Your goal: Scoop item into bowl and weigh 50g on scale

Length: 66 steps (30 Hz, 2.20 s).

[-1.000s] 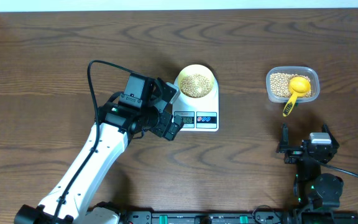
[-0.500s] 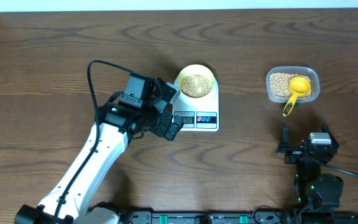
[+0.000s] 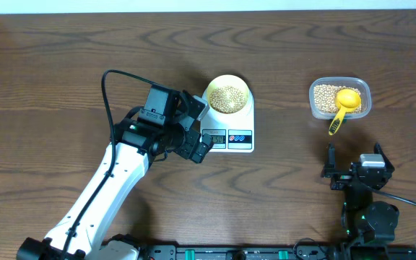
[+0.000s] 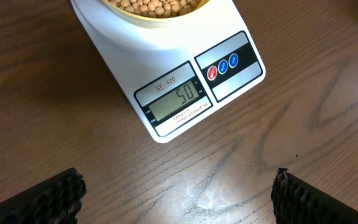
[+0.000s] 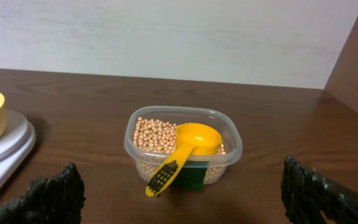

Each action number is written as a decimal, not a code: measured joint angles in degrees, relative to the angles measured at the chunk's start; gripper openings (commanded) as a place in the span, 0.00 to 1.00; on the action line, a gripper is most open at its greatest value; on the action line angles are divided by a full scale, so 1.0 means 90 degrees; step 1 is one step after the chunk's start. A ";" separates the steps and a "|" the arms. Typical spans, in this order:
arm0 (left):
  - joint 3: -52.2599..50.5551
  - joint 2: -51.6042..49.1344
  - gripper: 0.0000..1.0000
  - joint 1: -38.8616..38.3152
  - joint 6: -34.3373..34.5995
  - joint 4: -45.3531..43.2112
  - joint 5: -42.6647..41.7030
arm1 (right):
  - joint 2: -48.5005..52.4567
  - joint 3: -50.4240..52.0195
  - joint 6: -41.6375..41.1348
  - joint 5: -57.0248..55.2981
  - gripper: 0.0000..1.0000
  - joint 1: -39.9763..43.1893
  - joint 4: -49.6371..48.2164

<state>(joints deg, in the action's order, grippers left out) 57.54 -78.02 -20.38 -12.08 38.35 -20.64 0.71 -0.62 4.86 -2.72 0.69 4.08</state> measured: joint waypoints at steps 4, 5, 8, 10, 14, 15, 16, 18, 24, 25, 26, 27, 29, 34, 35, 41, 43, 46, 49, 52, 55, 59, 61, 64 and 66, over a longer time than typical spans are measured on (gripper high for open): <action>0.0000 0.0000 0.98 0.0000 0.0000 0.0000 0.0000 | 0.0000 0.0000 0.0000 0.0000 0.99 0.0000 0.0000; 0.0000 0.0000 0.98 0.0000 0.0000 0.0000 0.0002 | 0.0000 0.0000 0.0000 0.0000 0.99 0.0000 0.0000; 0.0000 0.0000 0.98 0.0000 0.0000 0.0000 0.0000 | 0.0000 0.0000 0.0000 0.0000 0.99 0.0000 0.0000; 0.0000 0.0000 0.98 0.0000 0.0000 0.0000 0.0000 | 0.0000 0.0000 0.0000 0.0000 0.99 0.0000 0.0000; 0.0000 0.0000 0.98 0.0000 0.0000 0.0002 0.0000 | 0.0000 0.0000 0.0000 0.0000 0.99 0.0000 0.0000; 0.0000 0.0000 0.98 0.0000 0.0000 0.0000 0.0000 | 0.0000 0.0000 0.0000 0.0000 0.99 0.0000 0.0000; 0.0000 0.0000 0.98 0.0000 0.0000 0.0000 0.0000 | 0.0000 0.0000 0.0000 0.0000 0.99 0.0000 0.0000; 0.0000 0.0000 0.98 0.0000 0.0000 0.0002 0.0000 | 0.0000 0.0000 0.0000 0.0000 0.99 0.0000 0.0000; 0.0000 0.0000 0.98 0.0000 0.0000 0.0000 0.0000 | 0.0000 0.0000 0.0000 0.0000 0.99 0.0000 0.0000; 0.0000 0.0000 0.98 0.0000 0.0000 0.0002 0.0002 | 0.0000 0.0000 0.0000 0.0000 0.99 0.0000 0.0000; 0.0000 0.0000 0.98 0.0000 0.0000 0.0015 0.0000 | 0.0000 0.0000 0.0000 0.0000 0.99 0.0000 0.0000; 0.0000 0.0000 0.98 0.0000 0.0000 0.0032 0.0000 | 0.0000 0.0000 0.0000 0.0000 0.99 0.0000 0.0000; 0.0000 0.0000 0.98 0.0000 0.0000 0.0044 0.0000 | 0.0000 0.0000 0.0000 0.0000 0.99 0.0000 0.0000; 0.0000 0.0000 0.98 0.0000 0.0000 0.0024 0.0002 | 0.0000 0.0000 0.0000 0.0000 0.99 0.0000 0.0000; 0.0000 0.0000 0.98 0.0000 0.0000 -0.0032 0.0000 | 0.0000 0.0000 0.0000 0.0000 0.99 0.0000 0.0000; 0.0000 0.0000 0.98 0.0000 0.0000 -0.0386 0.0049 | 0.0000 0.0000 0.0000 0.0000 0.99 0.0000 0.0000; 0.0000 0.0002 0.98 0.0000 -0.0019 -0.0449 0.0197 | 0.0000 0.0000 0.0000 0.0000 0.99 0.0000 0.0000; 0.0000 0.0058 0.98 0.0000 -0.0146 -0.0797 0.0357 | 0.0000 0.0002 0.0000 0.0000 0.99 0.0000 -0.0002; 0.0000 0.0240 0.98 0.0000 -0.0206 -0.0998 0.0549 | 0.0000 0.0002 0.0000 0.0000 0.99 0.0000 -0.0002; -0.0010 0.0607 0.98 0.0000 -0.0209 -0.0901 0.1037 | -0.0002 0.0002 0.0000 0.0000 0.99 0.0000 -0.0002; -0.0168 0.1037 0.98 0.0002 -0.0109 -0.0901 0.1698 | -0.0002 0.0002 0.0000 0.0000 0.99 0.0000 -0.0002; -0.0469 0.1591 0.98 0.0002 0.0017 -0.0947 0.2504 | -0.0002 0.0002 0.0000 0.0000 0.99 0.0000 -0.0002; -0.0576 0.1812 0.98 0.0019 0.0049 -0.1005 0.2735 | -0.0002 0.0002 0.0000 0.0000 0.99 0.0000 -0.0002; -0.0702 0.2161 0.98 0.0182 0.0136 -0.1146 0.2973 | -0.0002 0.0002 0.0000 0.0000 0.99 0.0000 -0.0002; -0.0743 0.2365 0.98 0.0362 0.0177 -0.1149 0.3043 | -0.0002 0.0002 0.0000 0.0000 0.99 0.0000 -0.0002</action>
<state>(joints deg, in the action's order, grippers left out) 50.85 -56.73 -17.12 -10.48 28.01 6.74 0.69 -0.60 4.86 -2.72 0.69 4.05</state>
